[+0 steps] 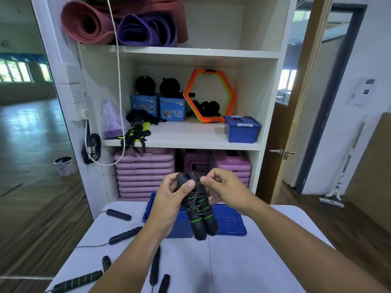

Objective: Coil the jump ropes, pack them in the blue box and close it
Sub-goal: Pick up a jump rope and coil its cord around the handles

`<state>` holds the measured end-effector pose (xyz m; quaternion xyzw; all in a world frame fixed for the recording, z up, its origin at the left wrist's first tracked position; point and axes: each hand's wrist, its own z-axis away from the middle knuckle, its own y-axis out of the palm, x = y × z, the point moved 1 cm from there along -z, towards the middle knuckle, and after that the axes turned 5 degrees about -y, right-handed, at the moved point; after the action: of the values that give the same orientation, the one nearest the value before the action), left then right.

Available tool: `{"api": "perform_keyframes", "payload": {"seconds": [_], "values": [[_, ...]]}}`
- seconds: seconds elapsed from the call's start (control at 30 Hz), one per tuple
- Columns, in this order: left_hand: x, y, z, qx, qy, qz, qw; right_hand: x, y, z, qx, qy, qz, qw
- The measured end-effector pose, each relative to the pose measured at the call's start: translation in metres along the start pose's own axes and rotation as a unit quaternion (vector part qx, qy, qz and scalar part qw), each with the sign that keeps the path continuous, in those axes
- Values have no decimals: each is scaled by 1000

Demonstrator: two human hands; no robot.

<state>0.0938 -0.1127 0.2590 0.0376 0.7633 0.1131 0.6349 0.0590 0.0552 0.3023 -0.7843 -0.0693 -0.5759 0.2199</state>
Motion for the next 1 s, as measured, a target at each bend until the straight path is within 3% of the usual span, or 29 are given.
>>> {"api": "perform_keyframes", "payload": {"seconds": [0.2,0.4,0.57,0.7,0.8,1.0], "values": [[-2,1,4,24,5,35,999,-5,11,-4,-96,-23,-34,995],[-6,-1,5,42,21,11,999,-5,12,-8,-90,-23,-58,994],[-10,-8,6,60,53,-20,997,5,-2,-8,10,-14,-38,999],[-20,-17,9,129,56,-49,989,17,-26,-4,145,1,46,988],[-27,-22,10,171,52,-86,980,27,-35,-1,215,38,48,975],[-41,-24,16,216,56,-144,964,43,-43,0,232,38,92,968]]}}
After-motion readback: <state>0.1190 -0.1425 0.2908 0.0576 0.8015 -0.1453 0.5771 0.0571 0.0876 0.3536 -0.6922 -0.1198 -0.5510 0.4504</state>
